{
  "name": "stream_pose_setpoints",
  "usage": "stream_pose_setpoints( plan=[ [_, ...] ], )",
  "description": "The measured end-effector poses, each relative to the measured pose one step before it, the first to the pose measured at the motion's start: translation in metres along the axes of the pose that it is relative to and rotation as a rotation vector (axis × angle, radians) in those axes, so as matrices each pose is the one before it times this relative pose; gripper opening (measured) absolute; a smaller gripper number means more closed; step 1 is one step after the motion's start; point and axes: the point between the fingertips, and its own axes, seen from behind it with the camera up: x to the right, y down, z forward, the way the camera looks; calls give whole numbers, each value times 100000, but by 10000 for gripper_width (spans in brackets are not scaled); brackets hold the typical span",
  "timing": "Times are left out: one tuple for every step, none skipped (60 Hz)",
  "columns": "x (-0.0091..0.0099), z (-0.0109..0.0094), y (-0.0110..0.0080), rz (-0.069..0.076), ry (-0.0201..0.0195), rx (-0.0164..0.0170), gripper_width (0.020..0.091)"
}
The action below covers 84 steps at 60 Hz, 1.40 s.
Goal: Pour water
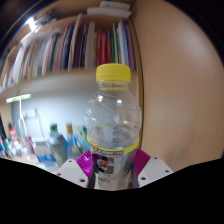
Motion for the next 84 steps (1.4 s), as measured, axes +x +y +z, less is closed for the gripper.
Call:
stream_pose_setpoints(
  plan=[
    [227,321,1927,-1561,219,-2648,513],
    [140,297,1872,-1268,-139,-2809,516],
    [-13,243,1728,-724,-724,-2850,519],
    [-262,121,1547,-42,-1342,-2651,520],
    [-341,143,1334,372,-1666,-2131,524],
    [-330,55,1151,393,-1513,-1579,527],
    [382,325,1297,12,-1588,801,529],
    [-35,-243,1050,417,-511,61,532],
    [-225,90,375,397,279,-2148,535],
    [-140,149,540,174,-250,-145,537],
    [-137,99,453,-121,-291,157,541],
    [-130,107,360,-325,-188,312,545],
    [-65,102,308,-407,53,404,549],
    [-89,92,299,-280,65,357,549],
    [-172,89,298,-155,-179,79,551],
    [-240,85,281,-97,-471,28,553],
    [-89,111,364,-217,-776,931,560],
    [-221,124,314,98,-358,-76,562],
    [-134,29,354,-15,36,-249,563],
    [-69,162,477,-44,56,-1074,563],
    [-40,157,729,-224,117,-1798,565],
    [-31,210,870,-397,120,-2267,565],
    [-52,238,943,-577,-96,-2480,573],
    [96,-242,367,-852,-12,-1123,581],
    [-23,91,-1082,-318,-64,4959,562],
    [-113,358,500,-313,-490,1336,567],
    [45,-79,37,-156,244,231,571],
    [-35,27,-247,301,40,1187,566],
    [-27,1,173,523,-43,-701,566],
    [-11,-4,1,577,29,-307,565],
    [-27,22,33,394,-24,-435,565],
    [-15,-20,79,77,-7,-611,565],
    [-15,-11,-25,-77,-99,-157,565],
    [-23,-10,-6,-110,-67,-240,565],
    [12,-28,-24,-93,91,-92,565],
    [20,-24,4,13,125,-59,565],
    [95,127,15,-142,11,300,565],
    [-6,-17,-7,-12,85,-38,565],
    [-4,-9,27,-35,13,-274,565],
    [-12,-19,27,9,-10,-455,572],
    [13,-14,35,-13,104,-612,577],
    [39,-18,94,70,64,-896,584],
    [34,-24,85,189,130,-1170,593],
    [46,-18,142,147,169,-1251,610],
    [73,-102,210,-50,394,-2047,630],
    [73,-95,343,-81,710,-2387,675],
    [110,-177,278,-228,690,-2105,718],
    [95,-200,153,-282,443,-1418,765],
    [70,-235,25,-287,348,-750,808],
    [64,-281,-63,-263,296,-159,849],
    [53,-314,-90,-110,345,117,859],
    [-16,-345,-75,26,53,142,853],
    [45,-373,67,189,135,289,854],
    [6,-428,-30,241,75,-80,850],
    [-35,-399,6,373,5,-42,848],
    [-43,-390,24,449,-72,-133,847],
    [-70,-399,84,454,-57,-285,846],
    [-53,-421,153,463,-70,-508,849],
    [-81,-448,165,550,-65,-575,848],
    [-101,-418,170,452,-42,-569,847],
    [10,-548,205,347,47,-626,848],
    [-28,-431,207,259,269,-554,847],
    [35,-511,239,346,396,-749,847],
    [55,-595,250,472,579,-734,848],
    [67,-648,206,547,588,-561,847],
    [36,-672,144,593,538,-370,848],
    [-11,-733,108,580,431,-144,849],
    [-67,-799,78,518,190,-40,847],
    [-84,-836,75,534,266,-44,843],
    [-95,-795,101,543,126,-153,840],
    [-136,-1033,148,761,409,-266,839],
    [-110,-915,99,800,337,-167,840],
    [-131,-954,91,783,368,-72,840],
    [-170,-953,122,701,337,-131,840],
    [-199,-970,134,550,313,-200,839],
    [-245,-1009,143,419,155,-157,842],
    [-271,-1042,85,288,37,-8,840],
    [-282,-989,23,233,49,212,839],
    [-209,-962,-33,2,152,264,839],
    [-265,-1134,9,57,468,65,838],
    [-248,-1047,69,-75,396,47,839],
    [-249,-1058,53,-153,324,-21,839],
    [-255,-1041,50,-214,325,84,840],
    [-257,-1042,16,-254,284,210,843]
  ],
)
